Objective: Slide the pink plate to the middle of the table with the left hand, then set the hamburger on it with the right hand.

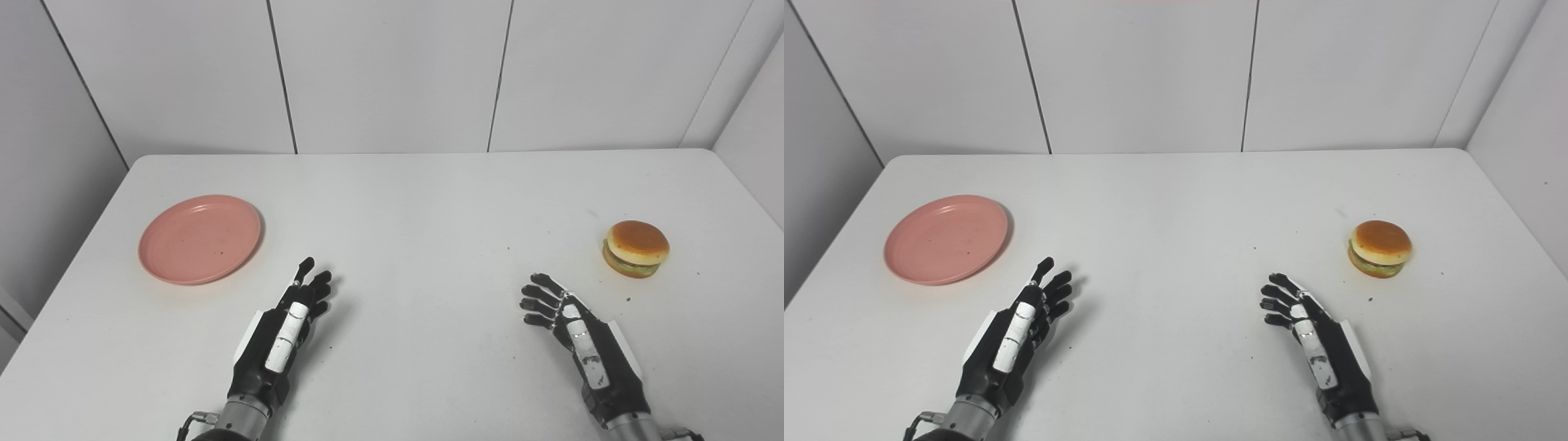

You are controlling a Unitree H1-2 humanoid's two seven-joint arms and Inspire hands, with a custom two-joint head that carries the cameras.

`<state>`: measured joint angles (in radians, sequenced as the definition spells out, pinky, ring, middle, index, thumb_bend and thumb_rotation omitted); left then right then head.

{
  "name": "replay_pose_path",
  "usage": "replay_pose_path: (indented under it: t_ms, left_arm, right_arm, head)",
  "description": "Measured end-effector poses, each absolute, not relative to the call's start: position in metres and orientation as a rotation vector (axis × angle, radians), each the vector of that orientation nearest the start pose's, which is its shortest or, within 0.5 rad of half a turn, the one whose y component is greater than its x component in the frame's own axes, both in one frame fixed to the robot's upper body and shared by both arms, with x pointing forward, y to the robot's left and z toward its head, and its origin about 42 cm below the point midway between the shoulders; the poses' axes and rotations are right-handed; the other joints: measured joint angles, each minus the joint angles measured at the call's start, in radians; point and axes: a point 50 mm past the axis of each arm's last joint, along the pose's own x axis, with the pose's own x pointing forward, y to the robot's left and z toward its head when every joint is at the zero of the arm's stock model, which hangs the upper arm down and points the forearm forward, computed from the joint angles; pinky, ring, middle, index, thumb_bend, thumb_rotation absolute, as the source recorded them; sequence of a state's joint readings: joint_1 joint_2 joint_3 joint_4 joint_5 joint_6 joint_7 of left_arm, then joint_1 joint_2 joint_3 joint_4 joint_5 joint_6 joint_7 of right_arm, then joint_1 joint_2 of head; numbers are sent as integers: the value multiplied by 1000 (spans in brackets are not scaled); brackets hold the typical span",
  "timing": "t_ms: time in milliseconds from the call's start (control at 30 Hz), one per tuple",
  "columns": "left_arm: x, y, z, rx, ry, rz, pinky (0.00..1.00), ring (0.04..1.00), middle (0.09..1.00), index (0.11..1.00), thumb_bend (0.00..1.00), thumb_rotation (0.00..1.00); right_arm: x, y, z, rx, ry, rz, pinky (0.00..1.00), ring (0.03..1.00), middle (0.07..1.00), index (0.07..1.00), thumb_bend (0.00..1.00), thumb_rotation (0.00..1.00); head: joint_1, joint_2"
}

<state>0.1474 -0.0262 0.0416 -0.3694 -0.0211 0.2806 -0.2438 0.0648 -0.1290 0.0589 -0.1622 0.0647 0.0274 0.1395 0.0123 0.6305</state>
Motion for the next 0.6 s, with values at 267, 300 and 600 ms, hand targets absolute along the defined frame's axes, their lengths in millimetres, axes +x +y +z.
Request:
replay_pose_path:
  t_ms: [267,300,600]
  left_arm:
    - [233,215,141,-33,49,-124,995,998,999,1000,861,886]
    - [233,216,141,-27,50,-115,998,1000,1000,1000,848,891]
    - [233,219,142,-20,47,-67,1000,1000,1000,1000,835,888]
  right_arm:
    - [260,-226,121,-67,-76,167,808,839,855,862,773,967]
    - [260,-225,121,-66,-81,159,818,849,865,866,770,966]
    - [260,-225,120,-59,-110,125,872,903,922,897,747,966]
  head:
    - [-2,0]
    - [-2,0]
    - [0,2]
